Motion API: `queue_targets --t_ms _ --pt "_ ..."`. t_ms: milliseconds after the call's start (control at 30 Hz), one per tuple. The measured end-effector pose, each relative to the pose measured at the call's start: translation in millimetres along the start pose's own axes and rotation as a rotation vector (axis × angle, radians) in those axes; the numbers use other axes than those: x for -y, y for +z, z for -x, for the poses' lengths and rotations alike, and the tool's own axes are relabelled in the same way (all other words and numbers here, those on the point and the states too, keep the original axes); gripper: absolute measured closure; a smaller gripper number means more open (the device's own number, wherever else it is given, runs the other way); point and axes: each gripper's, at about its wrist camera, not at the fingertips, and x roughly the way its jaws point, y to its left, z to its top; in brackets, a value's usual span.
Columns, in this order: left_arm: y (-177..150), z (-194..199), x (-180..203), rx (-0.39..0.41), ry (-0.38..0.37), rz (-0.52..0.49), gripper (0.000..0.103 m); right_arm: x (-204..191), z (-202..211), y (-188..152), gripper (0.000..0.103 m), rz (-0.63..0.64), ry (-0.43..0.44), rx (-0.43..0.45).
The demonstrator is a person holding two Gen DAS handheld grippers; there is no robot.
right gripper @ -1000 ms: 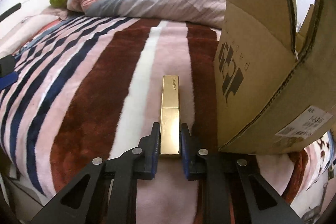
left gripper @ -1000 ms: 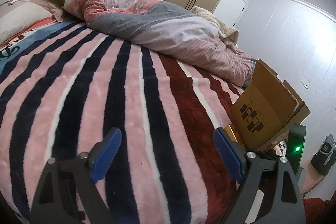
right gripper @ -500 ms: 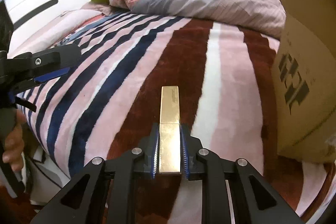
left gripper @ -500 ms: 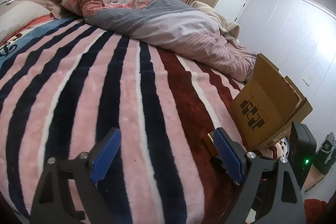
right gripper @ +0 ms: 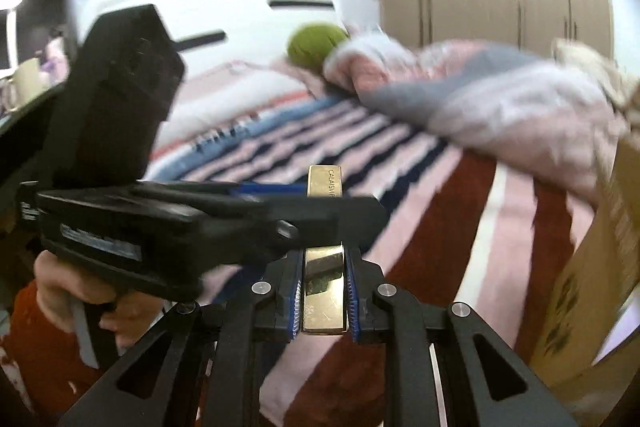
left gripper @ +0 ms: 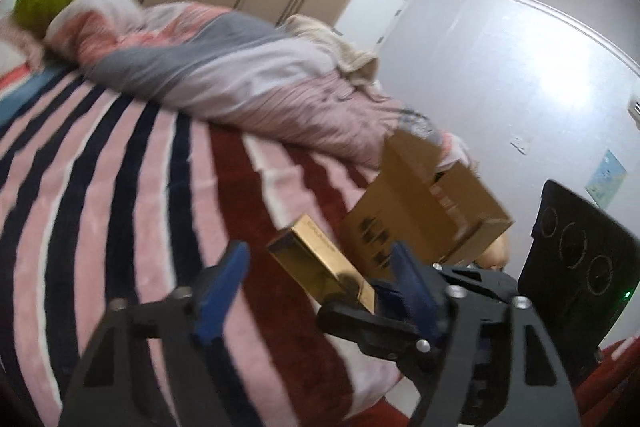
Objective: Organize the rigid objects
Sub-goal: 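Carry the gold bar into the cardboard box and open the right gripper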
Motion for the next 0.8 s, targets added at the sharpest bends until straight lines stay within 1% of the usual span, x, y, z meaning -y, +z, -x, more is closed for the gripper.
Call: queue_targets --t_ms 100,167,267,433,533,667,800 --pt "17.4 -1.4 23.2 0.009 -0.033 -0.048 0.064 6.4 25.2 13.4 0.090 0.013 0.005 0.057" --pt "27.8 -5.8 40.1 0.006 -0.053 -0.084 0.069 16.7 39.5 18.8 0.090 0.010 -0.006 0.077" --pt "40.9 -20.3 74.1 -0.001 -0.040 -0.176 0.070 34.1 59.1 25.1 0.090 0.004 -0.046 0.095" --pt "64.9 -59.5 116.6 -0.045 -0.090 -0.242 0.070 77.8 91.7 30.7 0.090 -0.049 -0.113 0.101" --pt "74.9 -87.9 140.7 -0.077 -0.108 -0.280 0.070 105.3 108.8 31.4 0.090 -0.079 -0.152 0.082" --pt "83.6 -128.0 162.8 -0.143 -0.134 -0.292 0.070 144.0 122.6 28.0 0.090 -0.142 -0.185 0.040" --pt "85.5 -161.7 179.1 -0.199 -0.125 -0.317 0.070 179.2 127.1 20.3 0.090 -0.193 -0.208 -0.032"
